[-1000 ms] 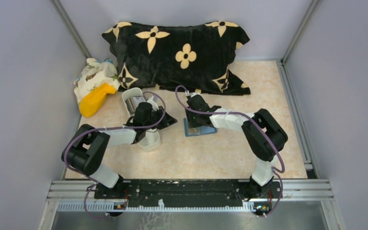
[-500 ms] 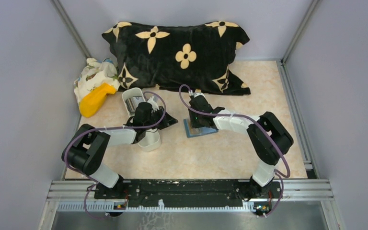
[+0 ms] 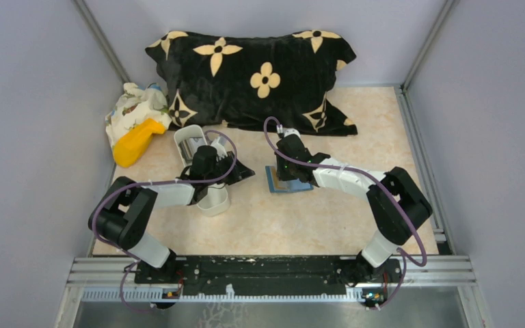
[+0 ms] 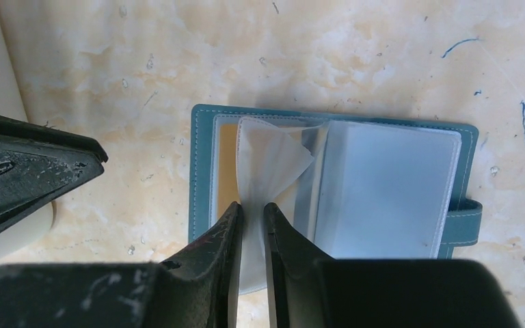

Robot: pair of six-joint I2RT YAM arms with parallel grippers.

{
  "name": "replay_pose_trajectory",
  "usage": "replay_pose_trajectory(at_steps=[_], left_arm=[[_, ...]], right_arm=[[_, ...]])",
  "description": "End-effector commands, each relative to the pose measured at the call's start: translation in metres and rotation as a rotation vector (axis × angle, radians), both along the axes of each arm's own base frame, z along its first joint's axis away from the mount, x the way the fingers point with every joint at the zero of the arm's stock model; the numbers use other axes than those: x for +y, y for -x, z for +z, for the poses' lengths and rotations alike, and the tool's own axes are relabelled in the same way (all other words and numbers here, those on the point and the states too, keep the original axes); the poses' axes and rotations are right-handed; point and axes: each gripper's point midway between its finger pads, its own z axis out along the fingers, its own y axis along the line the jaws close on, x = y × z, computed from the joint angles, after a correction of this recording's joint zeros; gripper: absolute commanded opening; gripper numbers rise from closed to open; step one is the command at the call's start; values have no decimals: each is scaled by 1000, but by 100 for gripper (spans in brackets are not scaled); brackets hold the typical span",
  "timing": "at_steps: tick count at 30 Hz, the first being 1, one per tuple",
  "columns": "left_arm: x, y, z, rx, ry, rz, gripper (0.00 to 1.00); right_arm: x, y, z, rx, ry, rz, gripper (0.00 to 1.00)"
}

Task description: Take the credit cards out of the card holder

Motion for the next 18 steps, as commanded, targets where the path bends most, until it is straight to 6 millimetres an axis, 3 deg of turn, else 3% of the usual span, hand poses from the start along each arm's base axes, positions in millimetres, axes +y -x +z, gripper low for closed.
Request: replay_pose_trajectory(at_steps=[1, 5, 13, 18], left_arm=[[-4, -4, 7, -24, 28, -15, 22], [-10, -5, 18, -49, 51, -38, 22], [-34, -16, 63, -124, 112, -88, 26], [-53, -24, 71, -106, 158, -121, 27]], right_arm=[[-5, -8, 26, -68, -40, -37, 16], [-8, -8, 27, -68, -46, -43, 12], [-5, -6, 25, -62, -75, -34, 11], [-7, -4, 23, -59, -74, -38, 11]])
